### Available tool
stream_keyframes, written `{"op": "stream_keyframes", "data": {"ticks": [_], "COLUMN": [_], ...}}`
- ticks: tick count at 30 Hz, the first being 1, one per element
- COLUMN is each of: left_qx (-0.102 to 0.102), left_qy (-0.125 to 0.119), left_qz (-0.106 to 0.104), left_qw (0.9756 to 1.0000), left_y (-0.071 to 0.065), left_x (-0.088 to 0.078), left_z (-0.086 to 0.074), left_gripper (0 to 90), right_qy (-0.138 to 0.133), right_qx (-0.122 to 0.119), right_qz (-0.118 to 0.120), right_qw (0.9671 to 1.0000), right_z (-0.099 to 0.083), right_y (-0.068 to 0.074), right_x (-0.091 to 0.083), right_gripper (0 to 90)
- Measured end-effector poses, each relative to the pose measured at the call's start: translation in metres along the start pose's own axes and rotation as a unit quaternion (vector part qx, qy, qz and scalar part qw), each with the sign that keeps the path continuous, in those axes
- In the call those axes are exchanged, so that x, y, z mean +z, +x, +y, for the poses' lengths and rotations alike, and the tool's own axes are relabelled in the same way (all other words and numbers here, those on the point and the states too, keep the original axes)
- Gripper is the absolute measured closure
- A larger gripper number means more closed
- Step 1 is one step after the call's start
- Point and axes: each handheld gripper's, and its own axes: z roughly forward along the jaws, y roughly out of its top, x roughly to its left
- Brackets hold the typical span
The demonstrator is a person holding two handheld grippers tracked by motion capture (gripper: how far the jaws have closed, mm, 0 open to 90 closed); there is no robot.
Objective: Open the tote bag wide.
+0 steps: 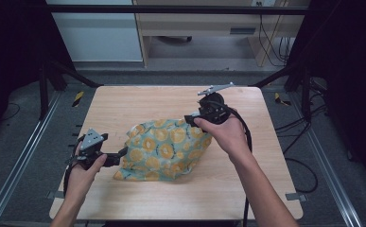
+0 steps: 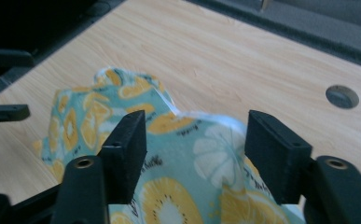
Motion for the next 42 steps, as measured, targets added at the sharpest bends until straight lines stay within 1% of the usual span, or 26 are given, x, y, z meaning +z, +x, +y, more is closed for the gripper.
{"op": "stream_keyframes", "data": {"ticks": [2, 4, 5, 6, 7, 9, 12, 14, 18, 20, 22, 24, 25, 27, 28, 29, 30, 31, 33, 34, 35, 36, 38, 39, 41, 42], "left_qx": [0.003, 0.009, 0.011, 0.012, 0.013, 0.012, 0.012, 0.016, 0.023, 0.020, 0.021, 0.029, 0.029, 0.049, 0.053, 0.054, 0.061, 0.061, 0.072, 0.081, 0.081, 0.091, 0.091, 0.084, 0.084, 0.081], "left_qy": [-0.001, -0.004, -0.005, -0.005, -0.006, -0.007, -0.008, -0.009, -0.009, -0.011, -0.008, 0.002, 0.002, 0.019, 0.028, 0.035, 0.049, 0.049, 0.065, 0.078, 0.078, 0.087, 0.094, 0.097, 0.099, 0.103], "left_qz": [-0.003, -0.005, -0.006, -0.007, -0.008, -0.010, -0.008, -0.006, 0.005, 0.006, 0.003, -0.008, -0.008, -0.017, -0.022, -0.024, -0.035, -0.035, -0.042, -0.046, -0.046, -0.047, -0.044, -0.049, -0.049, -0.050], "left_qw": [1.0000, 0.9999, 0.9999, 0.9999, 0.9999, 0.9999, 0.9999, 0.9998, 0.9997, 0.9997, 0.9997, 0.9995, 0.9995, 0.9985, 0.9980, 0.9976, 0.9963, 0.9963, 0.9944, 0.9925, 0.9925, 0.9909, 0.9905, 0.9905, 0.9903, 0.9901], "left_y": [-0.002, -0.005, -0.006, -0.007, -0.008, -0.006, -0.003, -0.001, 0.002, 0.005, 0.006, 0.006, 0.006, 0.005, 0.005, 0.005, 0.004, 0.004, 0.003, 0.002, 0.002, 0.001, 0.001, 0.002, 0.003, 0.003], "left_x": [0.000, -0.002, -0.002, -0.003, -0.004, -0.006, -0.010, -0.014, -0.021, -0.027, -0.028, -0.023, -0.023, -0.015, -0.010, -0.005, 0.005, 0.005, 0.016, 0.026, 0.026, 0.031, 0.039, 0.045, 0.049, 0.052], "left_z": [0.002, 0.005, 0.006, 0.007, 0.008, 0.010, 0.012, 0.014, 0.017, 0.018, 0.018, 0.020, 0.020, 0.024, 0.026, 0.029, 0.035, 0.035, 0.041, 0.046, 0.046, 0.048, 0.051, 0.054, 0.056, 0.057], "left_gripper": [4.8, 4.8, 4.8, 4.8, 4.7, 4.8, 4.8, 4.9, 5.7, 7.2, 9.5, 13.5, 15.6, 16.1, 18.8, 18.8, 22.1, 22.3, 22.4, 22.3, 22.3, 22.5, 23.2, 24.6, 25.2, 28.6], "right_qy": [0.007, 0.015, 0.014, 0.014, 0.013, -0.009, -0.029, -0.049, -0.066, -0.075, -0.080, -0.085, -0.085, -0.088, -0.090, -0.090, -0.094, -0.094, -0.095, -0.096, -0.096, -0.102, -0.103, -0.109, -0.110, -0.111], "right_qx": [0.000, -0.001, -0.006, -0.006, -0.010, -0.027, -0.039, -0.052, -0.074, -0.078, -0.080, -0.083, -0.083, -0.083, -0.088, -0.088, -0.091, -0.091, -0.095, -0.097, -0.097, -0.098, -0.100, -0.100, -0.103, -0.103], "right_qz": [-0.001, 0.002, 0.019, 0.019, 0.023, 0.037, 0.048, 0.067, 0.091, 0.105, 0.115, 0.126, 0.126, 0.130, 0.136, 0.136, 0.140, 0.140, 0.143, 0.147, 0.147, 0.149, 0.150, 0.151, 0.151, 0.152], "right_qw": [1.0000, 0.9999, 0.9997, 0.9997, 0.9996, 0.9989, 0.9977, 0.9952, 0.9909, 0.9886, 0.9869, 0.9850, 0.9850, 0.9841, 0.9827, 0.9827, 0.9814, 0.9814, 0.9805, 0.9796, 0.9796, 0.9787, 0.9782, 0.9774, 0.9769, 0.9767], "right_z": [-0.002, -0.004, -0.007, -0.007, -0.008, -0.008, -0.008, -0.013, -0.031, -0.041, -0.050, -0.061, -0.061, -0.067, -0.070, -0.070, -0.072, -0.072, -0.072, -0.072, -0.072, -0.073, -0.073, -0.074, -0.075, -0.077], "right_y": [0.000, -0.001, 0.000, 0.000, 0.001, 0.007, 0.013, 0.019, 0.034, 0.038, 0.041, 0.042, 0.042, 0.042, 0.043, 0.043, 0.044, 0.044, 0.045, 0.045, 0.045, 0.045, 0.044, 0.044, 0.044, 0.043], "right_x": [0.002, 0.005, 0.006, 0.006, 0.006, 0.000, -0.010, -0.019, -0.032, -0.037, -0.040, -0.043, -0.043, -0.045, -0.046, -0.046, -0.047, -0.047, -0.047, -0.046, -0.046, -0.046, -0.047, -0.047, -0.047, -0.048], "right_gripper": [41.8, 55.3, 70.6, 70.6, 77.5, 87.6, 89.4, 89.4, 89.3, 89.3, 89.2, 89.2, 89.2, 89.0, 88.7, 88.7, 88.5, 88.5, 88.3, 88.2, 88.2, 88.2, 88.2, 88.2, 88.2, 88.2]}}
